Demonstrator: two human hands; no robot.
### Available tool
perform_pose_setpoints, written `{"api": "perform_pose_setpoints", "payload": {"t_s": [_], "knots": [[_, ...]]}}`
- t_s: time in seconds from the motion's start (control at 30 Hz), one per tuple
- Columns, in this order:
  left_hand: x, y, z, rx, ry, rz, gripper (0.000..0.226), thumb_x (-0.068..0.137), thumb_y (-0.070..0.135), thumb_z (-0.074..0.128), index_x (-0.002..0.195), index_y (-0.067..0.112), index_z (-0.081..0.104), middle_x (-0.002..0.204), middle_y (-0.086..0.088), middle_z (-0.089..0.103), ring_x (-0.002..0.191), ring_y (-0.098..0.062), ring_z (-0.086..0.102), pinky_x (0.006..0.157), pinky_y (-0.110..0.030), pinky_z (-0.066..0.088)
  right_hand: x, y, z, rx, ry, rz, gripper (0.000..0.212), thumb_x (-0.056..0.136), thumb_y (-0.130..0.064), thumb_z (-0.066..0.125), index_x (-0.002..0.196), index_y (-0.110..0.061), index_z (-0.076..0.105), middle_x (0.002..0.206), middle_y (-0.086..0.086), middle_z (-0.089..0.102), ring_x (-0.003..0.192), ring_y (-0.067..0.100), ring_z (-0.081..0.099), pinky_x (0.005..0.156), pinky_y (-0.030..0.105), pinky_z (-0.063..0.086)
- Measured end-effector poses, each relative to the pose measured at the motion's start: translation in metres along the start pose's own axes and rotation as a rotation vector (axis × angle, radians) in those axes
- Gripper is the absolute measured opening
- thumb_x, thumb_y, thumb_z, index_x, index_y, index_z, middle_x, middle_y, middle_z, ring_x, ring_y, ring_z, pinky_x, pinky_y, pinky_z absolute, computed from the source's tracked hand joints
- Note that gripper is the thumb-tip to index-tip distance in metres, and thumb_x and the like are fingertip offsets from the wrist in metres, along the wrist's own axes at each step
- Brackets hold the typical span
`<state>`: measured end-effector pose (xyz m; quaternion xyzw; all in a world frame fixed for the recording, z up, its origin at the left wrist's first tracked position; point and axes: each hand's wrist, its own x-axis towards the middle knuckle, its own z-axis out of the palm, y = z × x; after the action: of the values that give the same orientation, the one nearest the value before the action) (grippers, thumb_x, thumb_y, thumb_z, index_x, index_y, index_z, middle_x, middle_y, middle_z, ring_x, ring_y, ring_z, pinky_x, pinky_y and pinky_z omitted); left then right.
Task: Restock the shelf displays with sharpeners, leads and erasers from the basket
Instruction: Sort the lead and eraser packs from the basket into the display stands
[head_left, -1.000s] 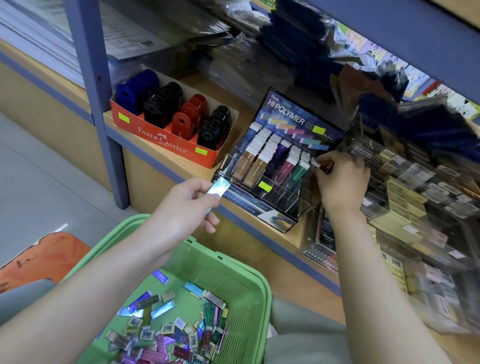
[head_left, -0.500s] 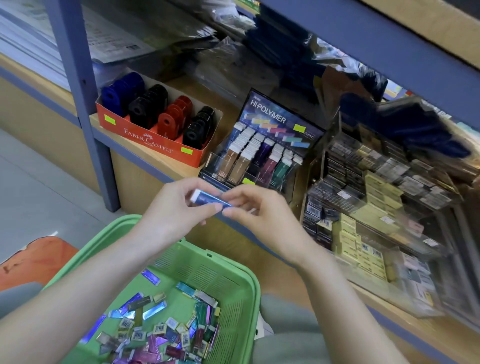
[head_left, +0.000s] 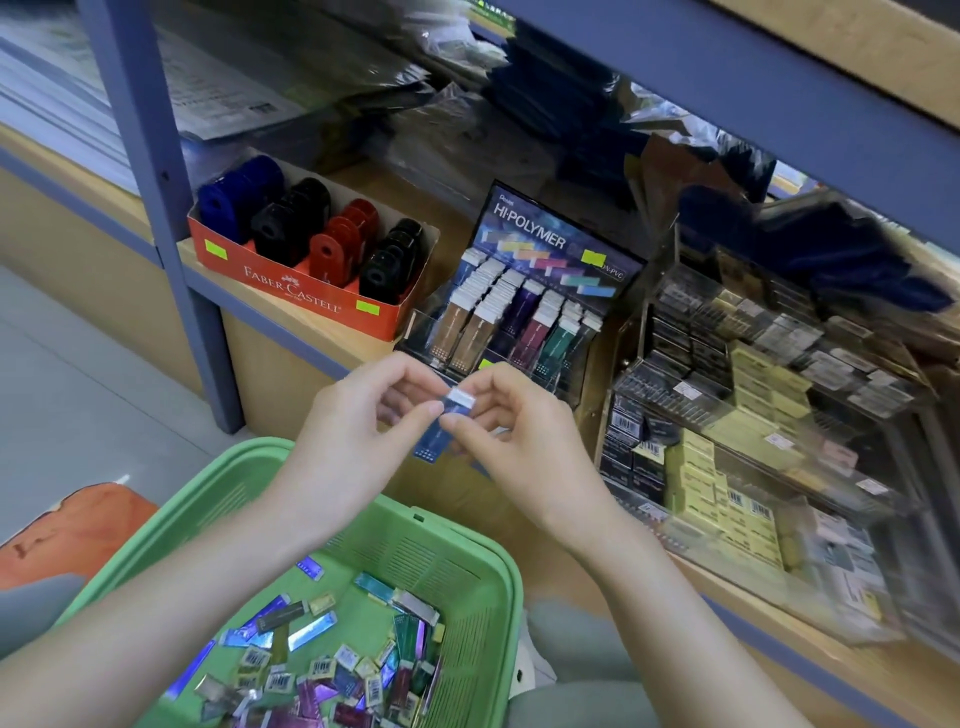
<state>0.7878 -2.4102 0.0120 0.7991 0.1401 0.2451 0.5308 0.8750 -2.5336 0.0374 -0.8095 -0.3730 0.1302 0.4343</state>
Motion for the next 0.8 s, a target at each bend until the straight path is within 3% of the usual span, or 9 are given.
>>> {"api": "perform_pose_setpoints", "payload": {"t_s": [0.13,0.3,0.4,0.5,0.63,0.8], "knots": [[0.014,-0.008,-0.005,0.219,-0.029,0.080,0.020,0.091,0.016,0.058,0.108,0.026,0.057,0.103,0.017,0.050,0.097,0.003,0.049,0.082,-0.002,0.033,0.006,0.006,-0.021,0.024,0.189,0.018,0.015,0.091,-0.012,0.060,0.094,-0.027,0.056,0.083,-0.002,0.065,0.072,0.010,0.068,0.071,0.034,0.058],[0.058,-0.021,-0.029,0.491,0.012,0.141,0.031,0.093,0.021,0.054,0.124,0.017,0.052,0.119,0.003,0.047,0.115,-0.016,0.043,0.098,-0.034,0.036,0.025,0.004,-0.042,0.077,0.455,0.000,0.016,0.096,-0.015,0.054,0.091,-0.030,0.052,0.087,-0.005,0.064,0.076,0.004,0.068,0.077,0.026,0.057],[0.079,-0.030,-0.045,0.644,0.016,0.180,0.038,0.094,0.021,0.053,0.130,0.013,0.050,0.125,-0.005,0.050,0.118,-0.022,0.043,0.100,-0.038,0.033,0.049,0.001,-0.040,0.015,0.515,-0.025,0.016,0.096,-0.018,0.054,0.088,-0.032,0.053,0.086,-0.005,0.065,0.079,0.007,0.068,0.077,0.029,0.057],[0.086,-0.044,-0.055,0.712,-0.028,0.192,0.046,0.093,0.020,0.053,0.138,0.014,0.042,0.127,-0.006,0.050,0.117,-0.022,0.043,0.101,-0.038,0.033,0.079,-0.002,-0.034,-0.098,0.497,-0.064,0.010,0.095,-0.017,0.055,0.090,-0.026,0.057,0.089,0.003,0.067,0.085,0.017,0.067,0.077,0.030,0.054],[0.086,-0.058,-0.055,0.738,-0.058,0.235,0.055,0.093,0.018,0.052,0.144,0.016,0.033,0.115,-0.004,0.049,0.108,-0.022,0.045,0.098,-0.037,0.034,0.119,-0.005,-0.030,-0.331,0.390,-0.097,0.007,0.094,-0.016,0.057,0.095,-0.014,0.063,0.076,-0.007,0.059,0.069,0.001,0.055,0.060,0.006,0.039],[0.088,-0.075,-0.060,0.801,-0.054,0.331,0.037,0.085,0.009,0.058,0.122,0.005,0.054,0.109,-0.010,0.054,0.102,-0.030,0.052,0.093,-0.043,0.040,0.147,-0.005,-0.029,-0.562,0.203,-0.068,0.005,0.093,-0.016,0.060,0.095,-0.019,0.062,0.077,-0.009,0.054,0.068,0.003,0.048,0.064,0.015,0.032]]}}
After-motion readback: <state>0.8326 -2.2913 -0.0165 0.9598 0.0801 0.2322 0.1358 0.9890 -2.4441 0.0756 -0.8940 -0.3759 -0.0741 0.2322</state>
